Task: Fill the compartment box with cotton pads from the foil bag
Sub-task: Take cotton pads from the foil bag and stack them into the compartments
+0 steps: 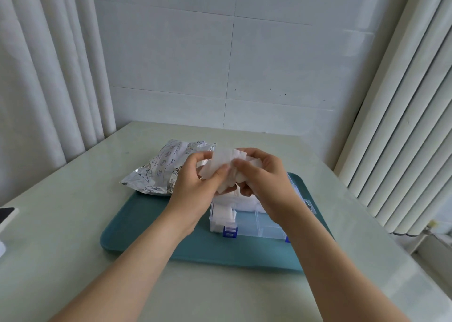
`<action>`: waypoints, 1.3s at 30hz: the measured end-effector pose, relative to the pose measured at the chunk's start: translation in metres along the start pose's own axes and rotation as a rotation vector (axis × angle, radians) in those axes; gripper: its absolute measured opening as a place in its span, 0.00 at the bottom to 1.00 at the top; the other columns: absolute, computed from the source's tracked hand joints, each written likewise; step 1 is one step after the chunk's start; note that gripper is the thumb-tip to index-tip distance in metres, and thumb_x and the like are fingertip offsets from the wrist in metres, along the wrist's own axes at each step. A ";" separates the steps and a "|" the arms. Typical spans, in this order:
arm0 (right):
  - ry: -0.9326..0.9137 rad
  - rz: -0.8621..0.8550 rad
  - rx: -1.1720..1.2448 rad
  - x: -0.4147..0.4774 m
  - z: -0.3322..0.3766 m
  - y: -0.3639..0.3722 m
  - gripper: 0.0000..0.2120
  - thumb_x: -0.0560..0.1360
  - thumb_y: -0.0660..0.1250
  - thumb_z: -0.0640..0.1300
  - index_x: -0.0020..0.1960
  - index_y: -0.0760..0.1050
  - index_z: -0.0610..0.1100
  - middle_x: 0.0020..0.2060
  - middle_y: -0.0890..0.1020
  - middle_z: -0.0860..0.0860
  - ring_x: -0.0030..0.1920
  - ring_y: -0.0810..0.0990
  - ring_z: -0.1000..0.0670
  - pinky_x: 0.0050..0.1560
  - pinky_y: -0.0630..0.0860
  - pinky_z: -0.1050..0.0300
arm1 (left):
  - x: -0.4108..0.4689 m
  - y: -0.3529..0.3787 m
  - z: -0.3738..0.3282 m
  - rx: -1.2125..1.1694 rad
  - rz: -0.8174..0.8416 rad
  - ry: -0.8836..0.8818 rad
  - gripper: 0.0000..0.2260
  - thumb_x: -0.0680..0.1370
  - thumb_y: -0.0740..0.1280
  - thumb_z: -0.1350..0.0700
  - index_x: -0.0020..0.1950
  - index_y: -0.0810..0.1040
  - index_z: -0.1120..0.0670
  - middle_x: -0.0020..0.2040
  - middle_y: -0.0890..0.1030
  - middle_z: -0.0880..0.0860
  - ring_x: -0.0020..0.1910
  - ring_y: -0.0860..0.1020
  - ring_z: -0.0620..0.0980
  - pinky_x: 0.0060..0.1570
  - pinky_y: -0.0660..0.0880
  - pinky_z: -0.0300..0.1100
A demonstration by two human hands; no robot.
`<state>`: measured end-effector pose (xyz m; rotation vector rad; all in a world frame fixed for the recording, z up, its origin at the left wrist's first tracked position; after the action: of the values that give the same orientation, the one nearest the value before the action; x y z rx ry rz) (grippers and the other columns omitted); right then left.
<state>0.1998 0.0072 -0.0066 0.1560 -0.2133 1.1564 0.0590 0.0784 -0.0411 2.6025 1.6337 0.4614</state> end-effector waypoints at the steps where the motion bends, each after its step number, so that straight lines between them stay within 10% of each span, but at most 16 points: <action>1: 0.006 0.016 0.006 -0.001 -0.001 0.002 0.07 0.81 0.67 0.37 0.57 0.82 0.39 0.36 0.80 0.43 0.32 0.73 0.47 0.30 0.70 0.54 | -0.001 0.001 0.000 -0.049 0.013 -0.040 0.18 0.80 0.75 0.56 0.68 0.77 0.54 0.56 0.88 0.56 0.53 0.88 0.57 0.55 0.85 0.56; 8: 0.064 0.042 0.044 -0.006 -0.006 0.002 0.20 0.79 0.52 0.30 0.60 0.80 0.39 0.44 0.81 0.43 0.42 0.73 0.43 0.42 0.72 0.49 | -0.003 -0.005 0.000 -0.038 -0.051 -0.050 0.06 0.82 0.72 0.61 0.58 0.84 0.58 0.53 0.88 0.57 0.53 0.87 0.57 0.51 0.86 0.51; 18: -0.051 -0.269 -0.057 -0.007 -0.006 -0.024 0.12 0.79 0.71 0.39 0.60 0.83 0.51 0.50 0.85 0.51 0.42 0.81 0.53 0.44 0.80 0.60 | -0.001 -0.015 -0.005 -0.096 -0.198 0.023 0.07 0.83 0.68 0.63 0.57 0.84 0.57 0.56 0.87 0.56 0.54 0.87 0.57 0.49 0.86 0.46; 28: -0.089 -0.009 -0.026 -0.013 0.009 -0.017 0.04 0.81 0.71 0.39 0.51 0.86 0.41 0.39 0.84 0.48 0.35 0.78 0.51 0.31 0.73 0.59 | -0.005 -0.003 -0.004 0.056 0.029 0.008 0.13 0.85 0.64 0.65 0.65 0.83 0.53 0.58 0.86 0.56 0.57 0.86 0.54 0.50 0.86 0.50; 39: -0.267 -0.158 -0.394 -0.010 0.005 -0.020 0.05 0.79 0.74 0.43 0.53 0.87 0.49 0.44 0.88 0.57 0.46 0.86 0.53 0.47 0.86 0.49 | -0.010 0.007 -0.006 0.062 0.218 -0.036 0.18 0.88 0.58 0.64 0.66 0.83 0.48 0.61 0.85 0.57 0.61 0.84 0.58 0.54 0.85 0.55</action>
<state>0.2144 -0.0106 -0.0044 -0.0230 -0.6480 0.9148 0.0598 0.0653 -0.0362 2.8316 1.3810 0.3746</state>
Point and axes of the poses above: each hand's wrist, its own x-axis towards the middle knuckle, its own y-axis out of the palm, z = x × y, the point moved 4 cm from there along x, towards the middle knuckle
